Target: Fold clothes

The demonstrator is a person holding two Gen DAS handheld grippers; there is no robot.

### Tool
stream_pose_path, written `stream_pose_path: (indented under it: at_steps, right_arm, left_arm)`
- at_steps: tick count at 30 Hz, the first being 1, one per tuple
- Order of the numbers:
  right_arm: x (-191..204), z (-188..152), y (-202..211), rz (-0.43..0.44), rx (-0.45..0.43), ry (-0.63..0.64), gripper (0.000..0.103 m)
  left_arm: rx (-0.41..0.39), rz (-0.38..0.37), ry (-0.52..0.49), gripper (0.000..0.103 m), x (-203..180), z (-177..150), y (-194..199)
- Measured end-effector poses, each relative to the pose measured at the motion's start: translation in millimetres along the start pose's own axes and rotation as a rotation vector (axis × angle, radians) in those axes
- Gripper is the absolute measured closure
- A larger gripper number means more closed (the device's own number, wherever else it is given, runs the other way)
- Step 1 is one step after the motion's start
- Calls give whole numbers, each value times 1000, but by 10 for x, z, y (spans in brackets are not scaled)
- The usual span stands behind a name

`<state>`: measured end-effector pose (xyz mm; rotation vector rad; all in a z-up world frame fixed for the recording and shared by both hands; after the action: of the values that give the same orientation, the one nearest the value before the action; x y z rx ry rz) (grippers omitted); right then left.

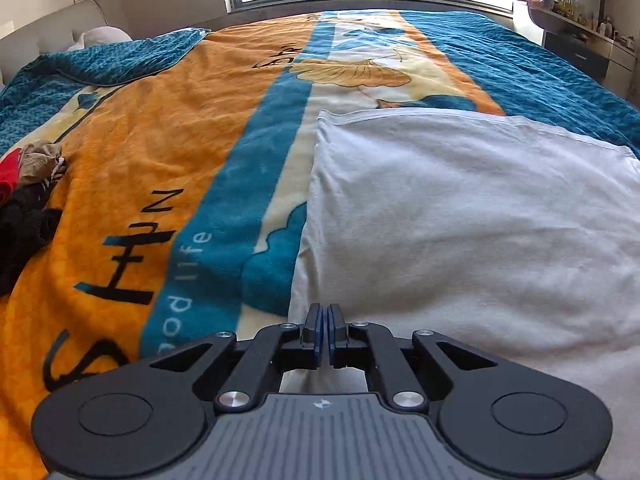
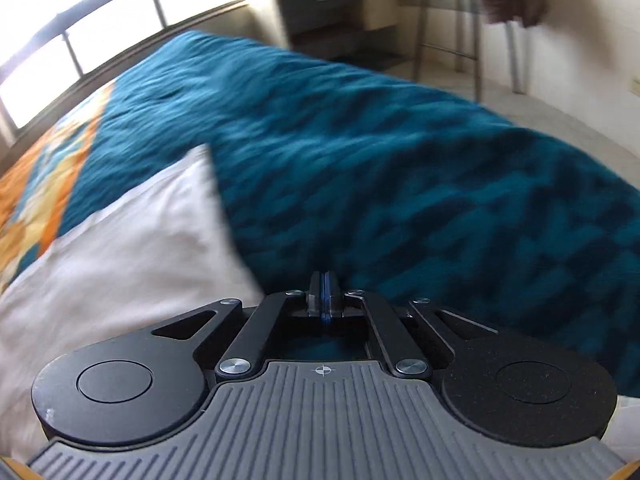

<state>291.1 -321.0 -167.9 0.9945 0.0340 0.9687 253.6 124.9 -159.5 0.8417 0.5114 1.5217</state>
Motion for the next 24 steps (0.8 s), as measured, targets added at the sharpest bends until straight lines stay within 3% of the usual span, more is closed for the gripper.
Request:
stream_pose_path:
  at_steps: [1,3,5,6,7,9,12,14,19,23,24]
  right_arm:
    - [-22,24,80,35,14,-28,100]
    - [198,-103,310,146,17,75,98]
    - [296,-341,315,178,104,126,96]
    - [339,-464,312,192,151,149,96]
    - [380,-586,311,205,197,171,96]
    - [459,-830,313,231,290,217,102]
    - [167,-596,510,18,145,222,103]
    - [23,-419,772,-85,40,228,94]
    - [129,-241,2036,160,-79,292,93]
    - [52,-306,2829,298,-103,370,87]
    - [27,-371,2930,321,-88,385,79]
  left_arm:
    - [-13,-18,3,95,-25,9,73]
    - [-36,-67,3,91,-110,22,203]
    - [-44,-153,-13,86,-282,3,262]
    - [-16,-200,-19,77,-363,-47,234]
    - [28,-202,-42,75,-395,-124,200]
    - [126,-153,-106,75,-391,-294,144]
    - [139,83,-246,82,-181,-328,425]
    - [80,115,-236,82,-39,-278,759]
    - [-41,-118,-145,71,43,-289,1728]
    - [-105,-172,-162,67,-38,-459,2276]
    - [-115,-185,-163,65,-98,-528,2326]
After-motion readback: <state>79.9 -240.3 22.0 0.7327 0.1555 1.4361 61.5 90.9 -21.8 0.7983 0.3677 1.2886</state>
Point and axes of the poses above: each gripper's, at about its wrist camera, not at the fingertips, and y roughly against the way its jaws point, x to its left, z to its top, the point moved 8 cm from there along -y, roughly the way its jaws point, and after that the axes turned 12 degrees about -y, right-handed, at the moved point
